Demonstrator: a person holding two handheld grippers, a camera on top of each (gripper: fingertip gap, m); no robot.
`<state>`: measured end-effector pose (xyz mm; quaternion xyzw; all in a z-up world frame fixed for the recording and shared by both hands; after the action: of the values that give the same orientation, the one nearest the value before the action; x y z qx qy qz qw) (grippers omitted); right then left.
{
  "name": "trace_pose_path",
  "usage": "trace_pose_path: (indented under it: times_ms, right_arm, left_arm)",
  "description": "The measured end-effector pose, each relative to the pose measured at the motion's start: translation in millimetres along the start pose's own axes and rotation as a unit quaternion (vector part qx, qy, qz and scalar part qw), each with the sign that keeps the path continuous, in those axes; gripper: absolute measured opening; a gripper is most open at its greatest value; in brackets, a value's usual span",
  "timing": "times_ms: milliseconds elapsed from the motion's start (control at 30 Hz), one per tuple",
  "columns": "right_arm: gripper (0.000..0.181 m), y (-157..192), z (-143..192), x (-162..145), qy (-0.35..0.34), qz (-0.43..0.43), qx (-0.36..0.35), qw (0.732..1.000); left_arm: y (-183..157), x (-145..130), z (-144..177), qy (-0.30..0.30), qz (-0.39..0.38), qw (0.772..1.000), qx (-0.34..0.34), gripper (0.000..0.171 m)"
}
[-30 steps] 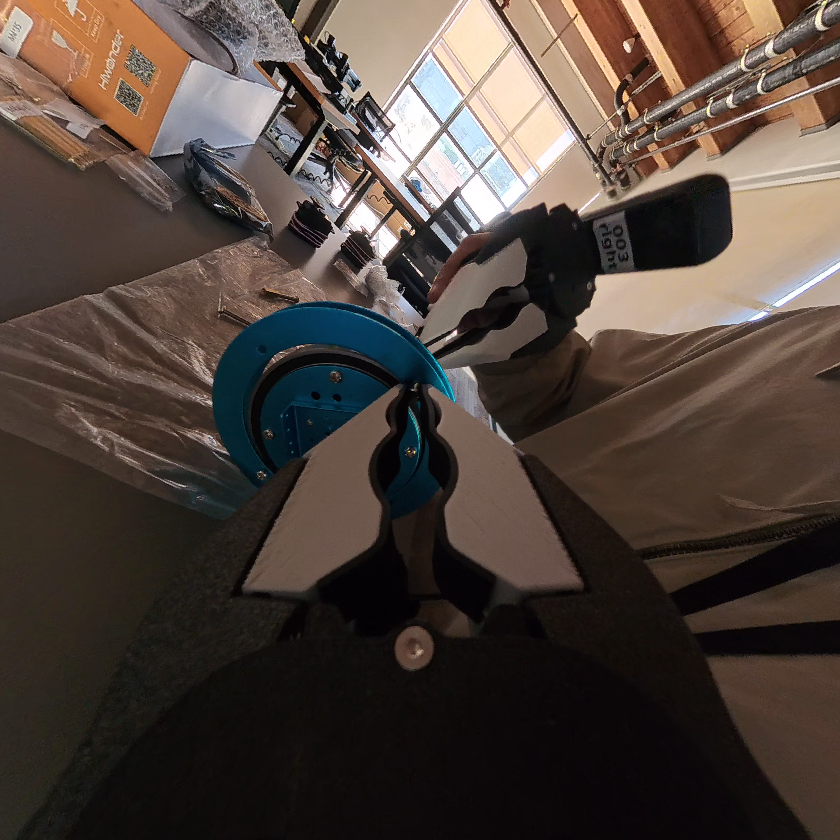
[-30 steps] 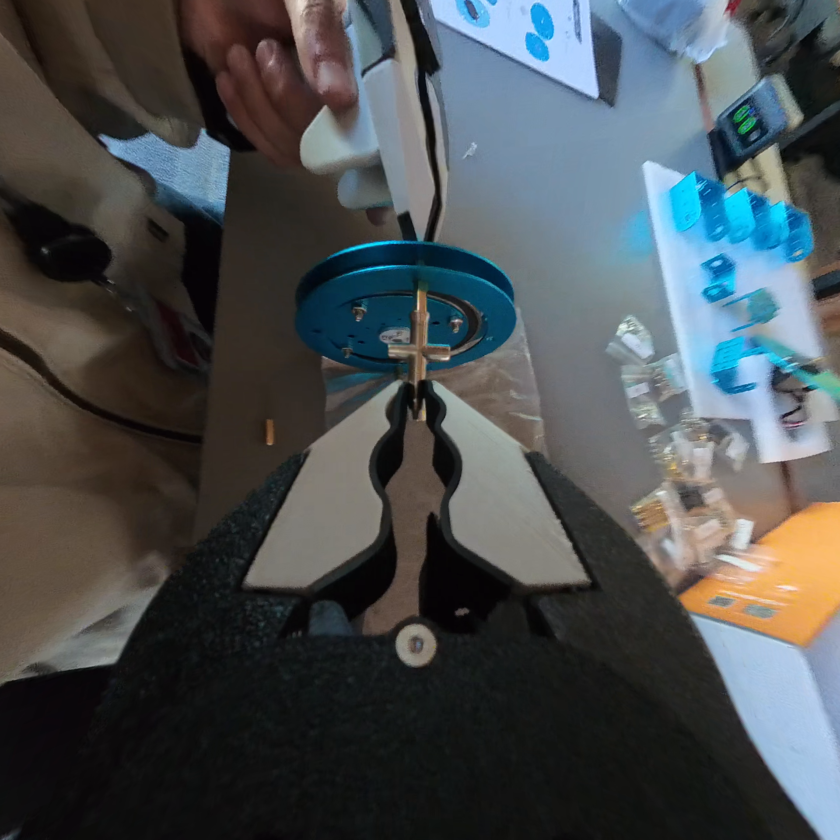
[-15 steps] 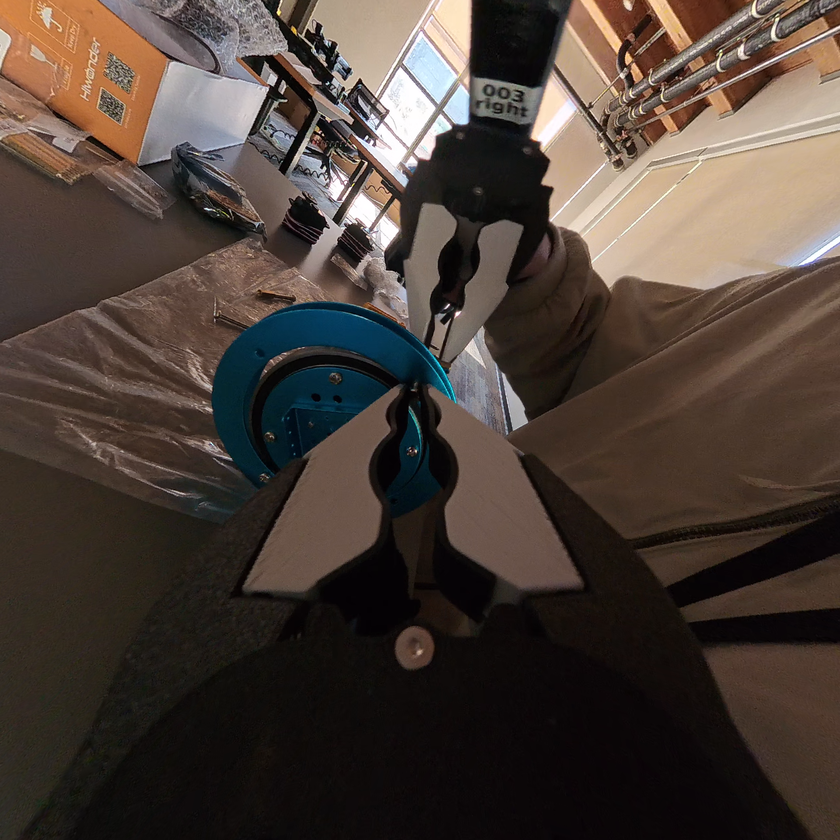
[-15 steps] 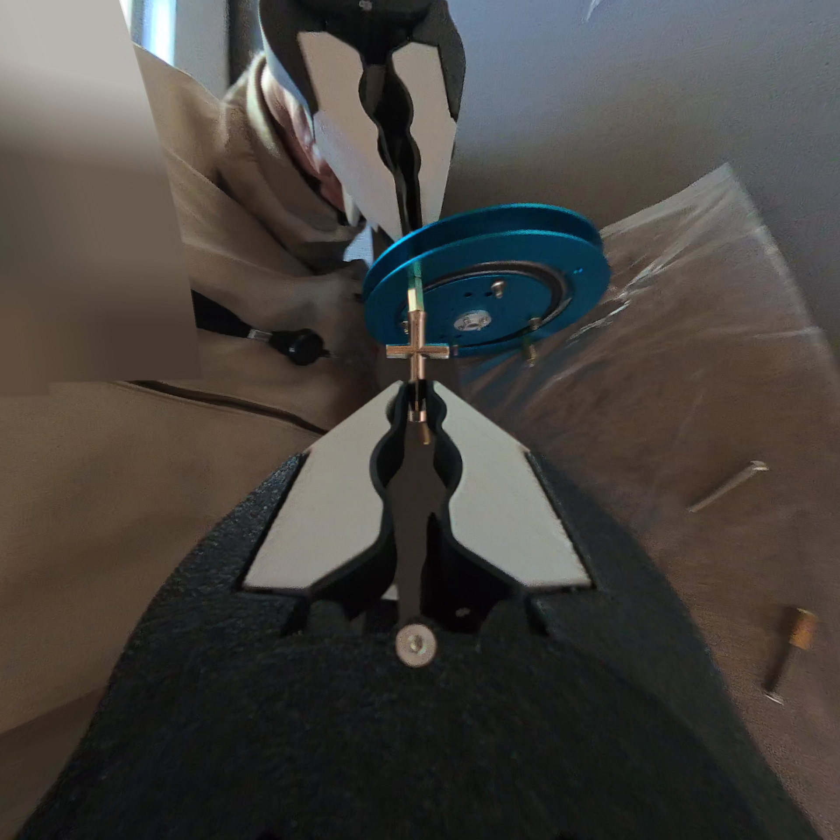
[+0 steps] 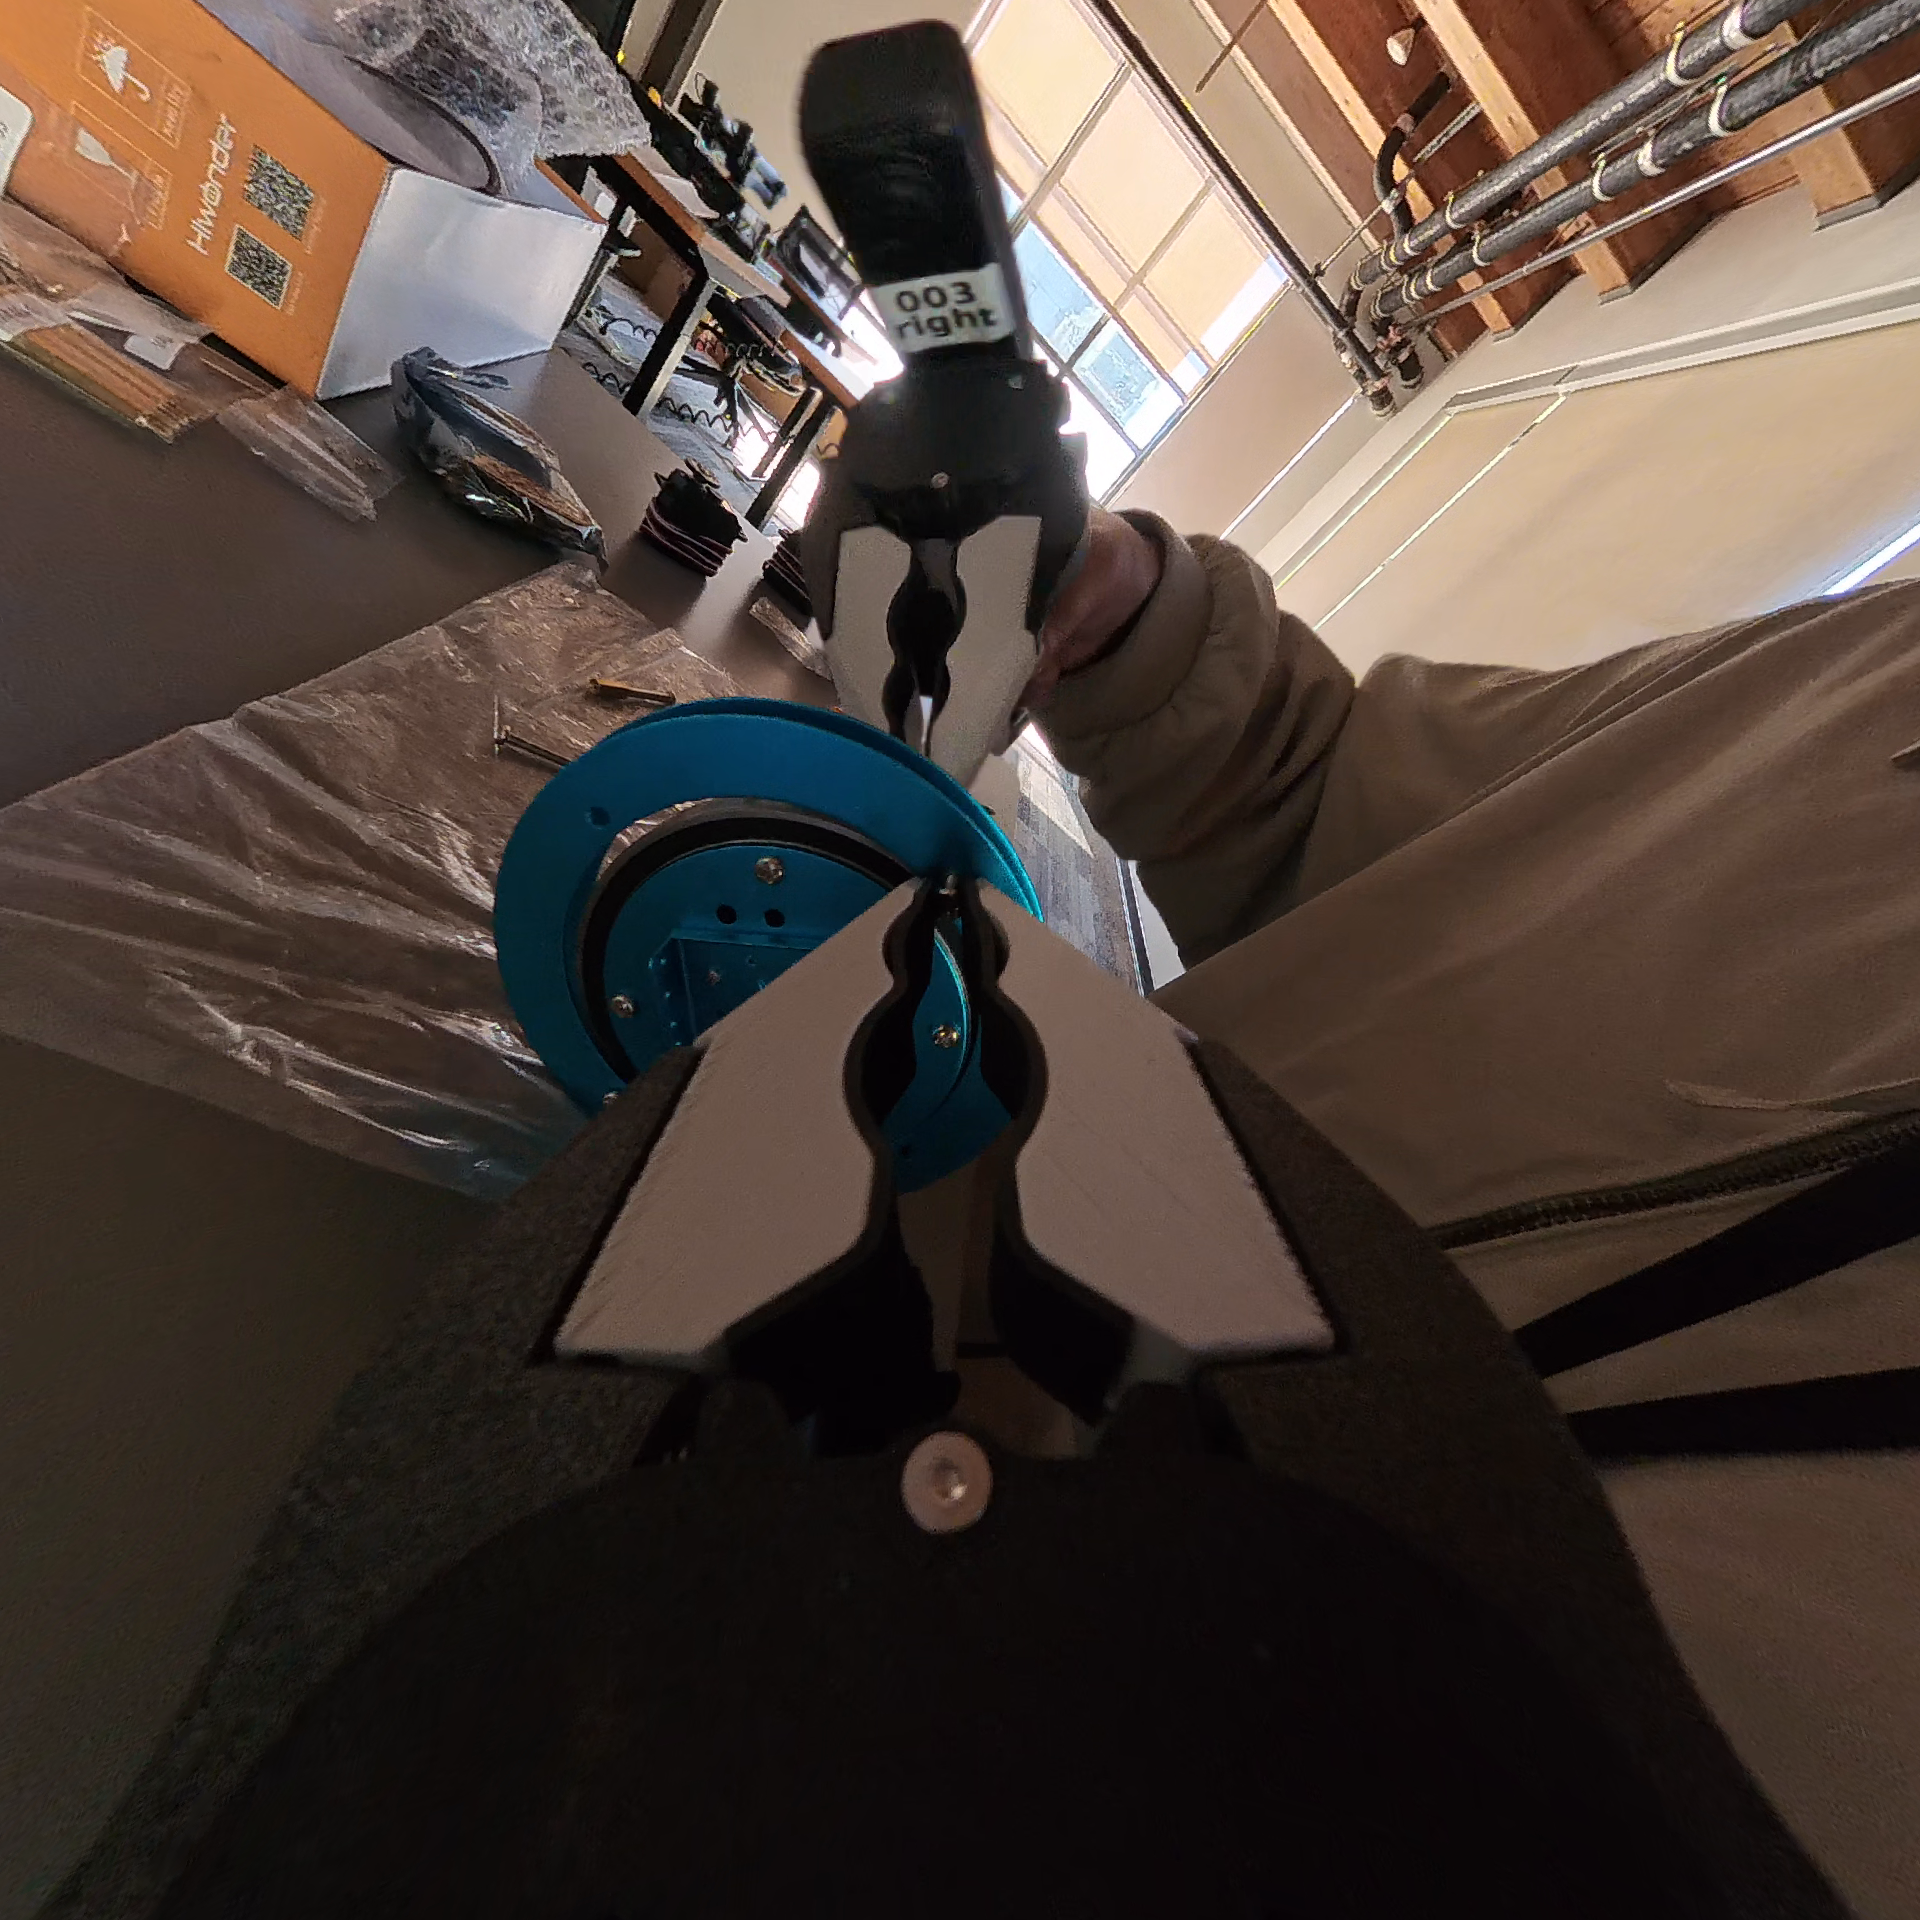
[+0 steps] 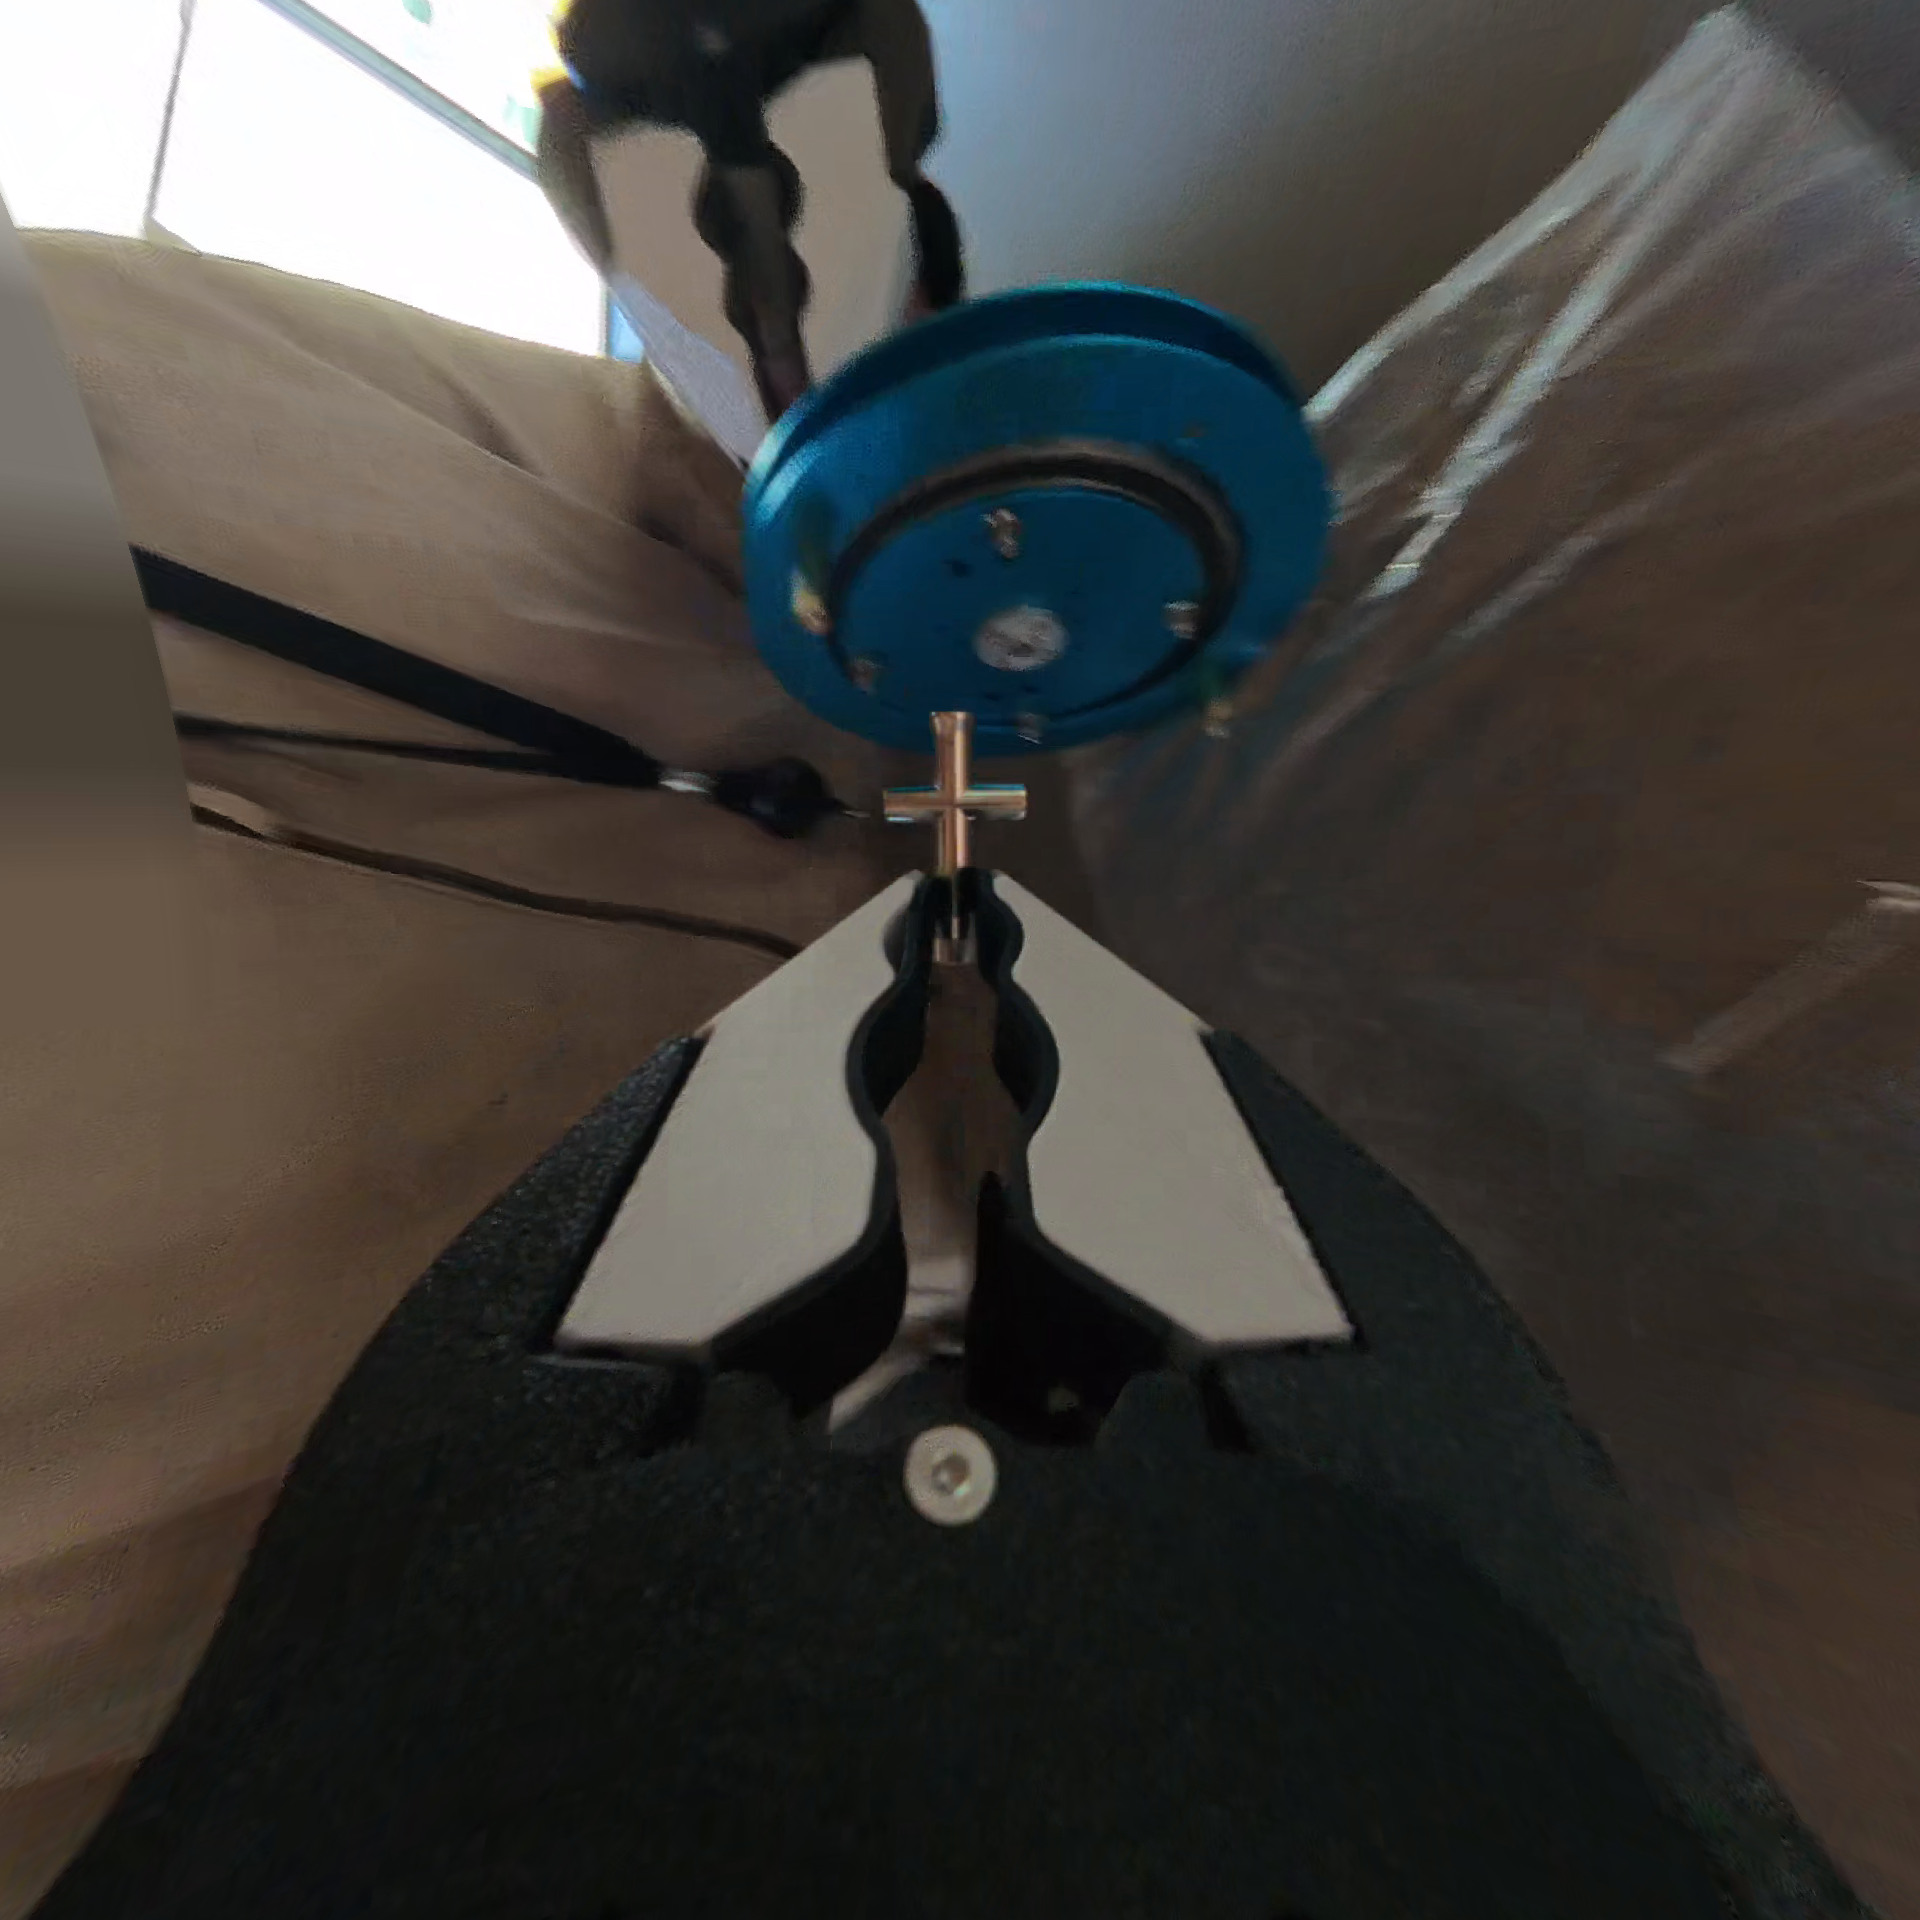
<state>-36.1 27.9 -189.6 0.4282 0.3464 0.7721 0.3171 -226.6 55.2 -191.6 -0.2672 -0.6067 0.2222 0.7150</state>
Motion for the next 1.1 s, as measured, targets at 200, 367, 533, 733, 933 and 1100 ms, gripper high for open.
trace_pose_path:
  times_ms: [200, 367, 533, 733, 933, 1100]
  right_arm:
    - [0.006, -38.6, 50.3, -29.9, 0.035, 0.087, -0.331, 0.939]
    - [0.006, -56.5, 97.4, -56.5, -0.027, 0.054, -0.453, 0.890]
    - [0.006, -66.6, 118.8, -67.5, -0.114, 0.019, -0.478, 0.871]
    - [0.006, -65.6, 101.6, -66.8, -0.194, 0.023, -0.454, 0.869]
    - [0.005, -45.7, 45.9, -70.6, -0.070, 0.122, -0.367, 0.919]
    - [0.006, -41.6, 14.2, -72.1, -0.015, 0.144, -0.337, 0.930]
  left_arm:
    - [2.0, 1.0, -2.9, 0.001, 0.002, 1.000, -0.013, 0.002]
    - [8.6, 6.6, -1.8, -0.004, 0.011, 1.000, -0.016, 0.002]
    - [14.4, 13.7, 2.0, -0.006, 0.008, 1.000, 0.005, 0.003]
    - [17.0, 15.0, 4.6, -0.012, 0.013, 1.000, 0.011, 0.003]
    - [16.0, 14.9, 2.6, -0.007, 0.009, 1.000, 0.006, 0.003]
    - [15.4, 14.4, 0.6, -0.008, 0.006, 1.000, 0.001, 0.003]
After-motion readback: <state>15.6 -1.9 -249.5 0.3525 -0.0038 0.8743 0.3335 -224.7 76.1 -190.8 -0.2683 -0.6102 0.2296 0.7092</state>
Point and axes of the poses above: each gripper's, where its closed fingertips meet, z back along the fingers, x out of its top, y = z × x across the jaws, the point moved 7 cm from there along z, back along the fingers, and after that the axes turned 9 degrees about x, right-handed, at the moved point
